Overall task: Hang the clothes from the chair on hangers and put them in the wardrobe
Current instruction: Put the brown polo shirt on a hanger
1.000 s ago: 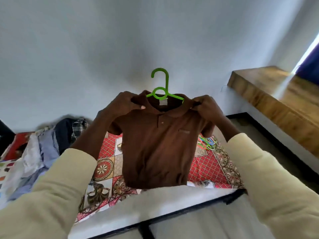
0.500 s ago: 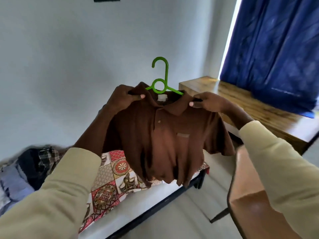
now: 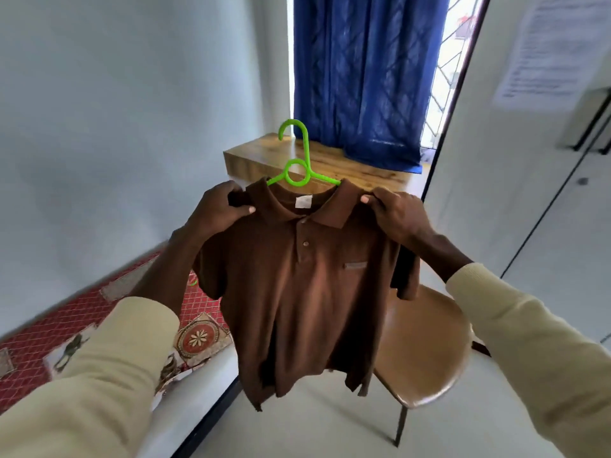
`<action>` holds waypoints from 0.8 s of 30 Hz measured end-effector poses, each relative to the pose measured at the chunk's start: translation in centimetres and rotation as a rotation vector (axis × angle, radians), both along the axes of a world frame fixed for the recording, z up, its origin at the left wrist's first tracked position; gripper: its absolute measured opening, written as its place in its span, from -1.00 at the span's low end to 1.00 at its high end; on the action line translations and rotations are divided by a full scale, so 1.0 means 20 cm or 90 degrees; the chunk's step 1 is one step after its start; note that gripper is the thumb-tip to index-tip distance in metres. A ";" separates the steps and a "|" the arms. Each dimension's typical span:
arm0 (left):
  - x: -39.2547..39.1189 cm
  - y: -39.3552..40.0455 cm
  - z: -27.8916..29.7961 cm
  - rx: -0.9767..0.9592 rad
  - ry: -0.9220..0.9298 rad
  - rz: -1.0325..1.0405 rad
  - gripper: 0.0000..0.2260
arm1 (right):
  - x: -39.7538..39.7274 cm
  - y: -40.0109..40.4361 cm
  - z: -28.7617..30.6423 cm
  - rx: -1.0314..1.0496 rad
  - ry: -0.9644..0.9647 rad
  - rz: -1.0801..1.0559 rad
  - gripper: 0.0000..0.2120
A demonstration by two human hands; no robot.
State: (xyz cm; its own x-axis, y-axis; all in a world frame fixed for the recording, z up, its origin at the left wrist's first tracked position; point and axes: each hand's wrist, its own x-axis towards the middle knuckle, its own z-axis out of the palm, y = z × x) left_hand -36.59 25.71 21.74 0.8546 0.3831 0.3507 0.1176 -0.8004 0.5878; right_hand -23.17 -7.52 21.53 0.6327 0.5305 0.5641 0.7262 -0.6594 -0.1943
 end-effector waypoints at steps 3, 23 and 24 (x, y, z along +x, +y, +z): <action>0.22 -0.24 -0.03 -0.029 -0.006 -0.043 -0.67 | 0.03 -0.30 0.01 0.035 -0.030 -0.084 -0.54; 1.87 -2.14 0.08 -0.089 -0.187 -0.229 -0.68 | 0.95 -2.29 0.14 0.092 -0.017 -0.258 -0.65; 1.95 -2.23 0.09 -0.100 -0.189 -0.233 -0.66 | 1.00 -2.37 0.17 0.091 -0.015 -0.273 -0.66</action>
